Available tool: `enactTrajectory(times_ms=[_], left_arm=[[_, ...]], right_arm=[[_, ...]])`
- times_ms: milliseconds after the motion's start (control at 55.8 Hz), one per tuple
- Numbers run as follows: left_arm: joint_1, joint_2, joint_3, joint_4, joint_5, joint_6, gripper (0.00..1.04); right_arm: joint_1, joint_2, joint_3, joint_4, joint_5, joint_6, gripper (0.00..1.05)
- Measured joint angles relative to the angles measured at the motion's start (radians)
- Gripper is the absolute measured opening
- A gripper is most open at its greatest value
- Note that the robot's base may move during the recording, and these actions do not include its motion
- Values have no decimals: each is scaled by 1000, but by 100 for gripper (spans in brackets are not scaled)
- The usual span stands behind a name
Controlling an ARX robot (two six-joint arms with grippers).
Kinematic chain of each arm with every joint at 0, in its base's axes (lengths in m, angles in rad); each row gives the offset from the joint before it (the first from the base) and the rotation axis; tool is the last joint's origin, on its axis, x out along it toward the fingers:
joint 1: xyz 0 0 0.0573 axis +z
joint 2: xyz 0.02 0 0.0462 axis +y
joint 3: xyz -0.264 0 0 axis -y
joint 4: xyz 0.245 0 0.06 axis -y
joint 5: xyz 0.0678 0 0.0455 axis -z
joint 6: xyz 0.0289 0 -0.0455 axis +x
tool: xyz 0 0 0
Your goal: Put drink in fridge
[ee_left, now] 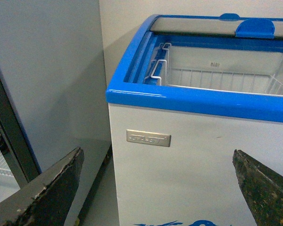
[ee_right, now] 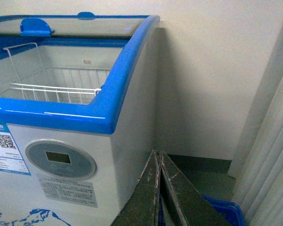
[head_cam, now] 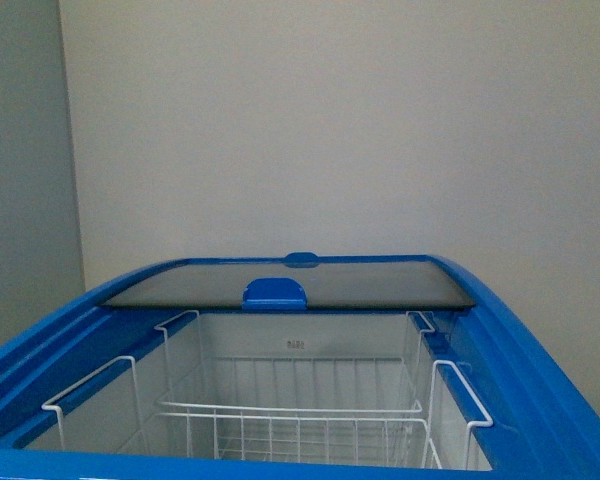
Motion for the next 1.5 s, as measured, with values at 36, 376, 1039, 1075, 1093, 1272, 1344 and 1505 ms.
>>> enactTrajectory(times_ms=[36, 376, 1039, 1075, 1093, 1272, 1344, 1505], left_arm=[[0, 0, 0, 0, 0, 0, 97], [0, 0, 0, 0, 0, 0, 97], [0, 0, 0, 0, 0, 0, 97], [0, 0, 0, 0, 0, 0, 97], [0, 0, 0, 0, 0, 0, 97], [0, 0, 0, 0, 0, 0, 97], [0, 0, 0, 0, 0, 0, 97], [0, 0, 0, 0, 0, 0, 97]], right_arm=[[0, -8, -6, 2, 0, 0, 3], [0, -41, -31, 5, 0, 0, 3], [0, -42, -31, 5, 0, -1, 97], [0, -42, -31, 5, 0, -1, 98], [0, -42, -31, 5, 0, 0, 98], [0, -42, -31, 5, 0, -1, 97], [0, -42, -31, 5, 0, -1, 97], [0, -42, -31, 5, 0, -1, 97]])
